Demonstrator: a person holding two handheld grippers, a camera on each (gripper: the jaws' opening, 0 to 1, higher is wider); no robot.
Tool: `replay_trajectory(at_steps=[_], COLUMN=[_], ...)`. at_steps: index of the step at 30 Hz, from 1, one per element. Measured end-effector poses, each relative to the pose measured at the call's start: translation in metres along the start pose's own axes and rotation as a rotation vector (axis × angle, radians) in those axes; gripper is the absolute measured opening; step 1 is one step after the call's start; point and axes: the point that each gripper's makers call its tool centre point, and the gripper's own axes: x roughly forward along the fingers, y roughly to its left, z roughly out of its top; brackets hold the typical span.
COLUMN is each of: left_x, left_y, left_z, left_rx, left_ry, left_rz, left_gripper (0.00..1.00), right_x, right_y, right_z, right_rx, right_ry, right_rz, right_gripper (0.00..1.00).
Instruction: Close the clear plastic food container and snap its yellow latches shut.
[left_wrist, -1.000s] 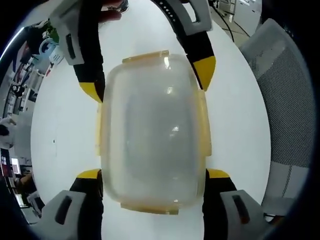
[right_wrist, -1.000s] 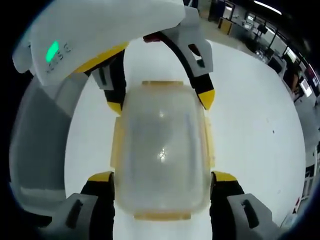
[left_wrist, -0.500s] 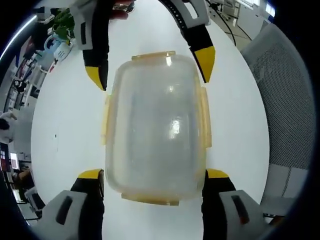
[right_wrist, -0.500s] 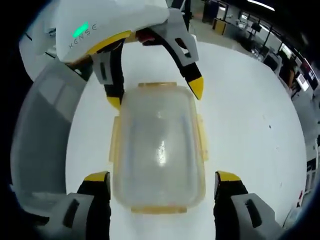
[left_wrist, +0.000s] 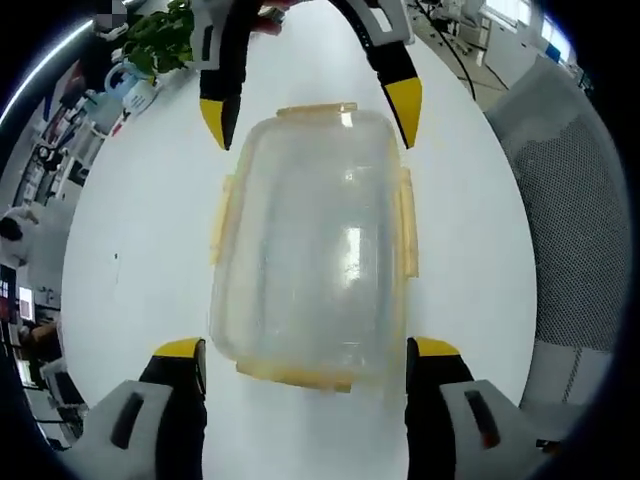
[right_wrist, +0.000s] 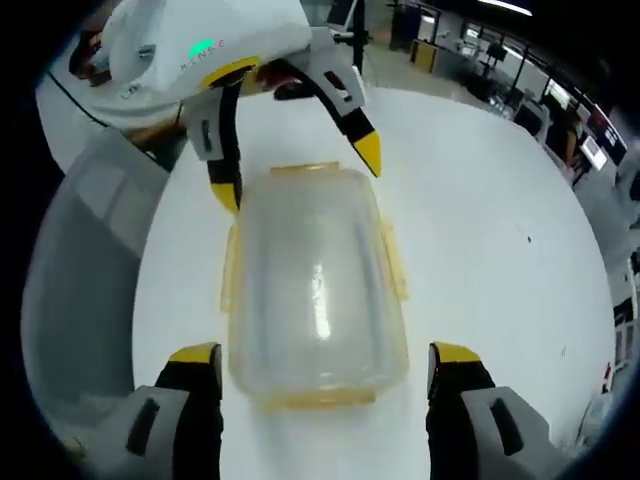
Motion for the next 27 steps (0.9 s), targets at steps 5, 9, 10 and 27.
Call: replay_trajectory(at_steps=[5,9,10,27], left_x=[-0.003,-0.008,-0.009,-0.018], left_y=[-0.001,-0.002,-0.002,0.000], left_z=[-0.012,-0.018,-0.018,-0.032], left_rx=[-0.085,-0.176,-0.181,-0.389], left_ry=[-0.025,-0.064,-0.076,-0.164], left_rz=[0.013,0.027,0.027,0.068], left_gripper=[0.83,0.82,0.82,0.81], right_x=[-0.005,-0.008,-0.009,-0.017], right_y=[-0.001,-0.001,0.000,0.000], right_z=[0.001,-0.003,-0.004,-0.001], right_rx=[0.082,0.121,0.126,0.269], right_ry=[-0.069,-0.093,-0.097,-0.213], right_rz=[-0.027,-0.043,-0.045,-0.120], right_gripper=[0.85,0.84,0.84,0.81])
